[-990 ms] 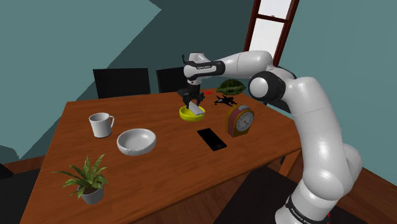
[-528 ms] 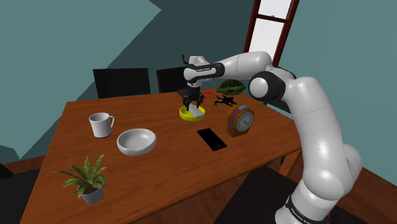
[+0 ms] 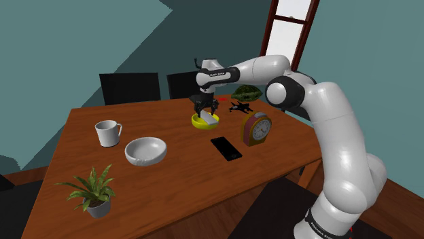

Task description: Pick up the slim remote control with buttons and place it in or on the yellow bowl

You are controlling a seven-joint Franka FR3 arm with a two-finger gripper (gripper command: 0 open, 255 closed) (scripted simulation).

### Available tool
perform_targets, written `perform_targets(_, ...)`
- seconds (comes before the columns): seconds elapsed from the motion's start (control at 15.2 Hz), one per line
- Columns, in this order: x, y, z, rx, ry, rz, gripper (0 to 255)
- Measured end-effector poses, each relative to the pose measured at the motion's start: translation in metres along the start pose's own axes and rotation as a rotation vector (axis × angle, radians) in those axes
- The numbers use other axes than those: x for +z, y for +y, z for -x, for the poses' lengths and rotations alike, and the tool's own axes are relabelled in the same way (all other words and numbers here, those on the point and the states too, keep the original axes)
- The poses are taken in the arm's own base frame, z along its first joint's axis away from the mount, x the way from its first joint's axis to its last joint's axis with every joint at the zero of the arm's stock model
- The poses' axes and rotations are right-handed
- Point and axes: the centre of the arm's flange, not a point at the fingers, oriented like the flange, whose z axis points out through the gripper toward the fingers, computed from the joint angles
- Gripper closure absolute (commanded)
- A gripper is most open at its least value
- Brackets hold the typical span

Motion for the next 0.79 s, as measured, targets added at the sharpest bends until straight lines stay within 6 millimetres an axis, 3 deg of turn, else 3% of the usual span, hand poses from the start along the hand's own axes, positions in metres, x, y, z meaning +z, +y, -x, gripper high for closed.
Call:
perform_targets(0.13, -0.005, 0.0, 0.0, 0.0, 0.0, 0.0, 0)
perform_targets(0.4, -0.046, 0.0, 0.0, 0.0, 0.002, 0.0, 0)
perform_targets(0.79, -0.05, 0.0, 0.0, 0.0, 0.0, 0.0, 0)
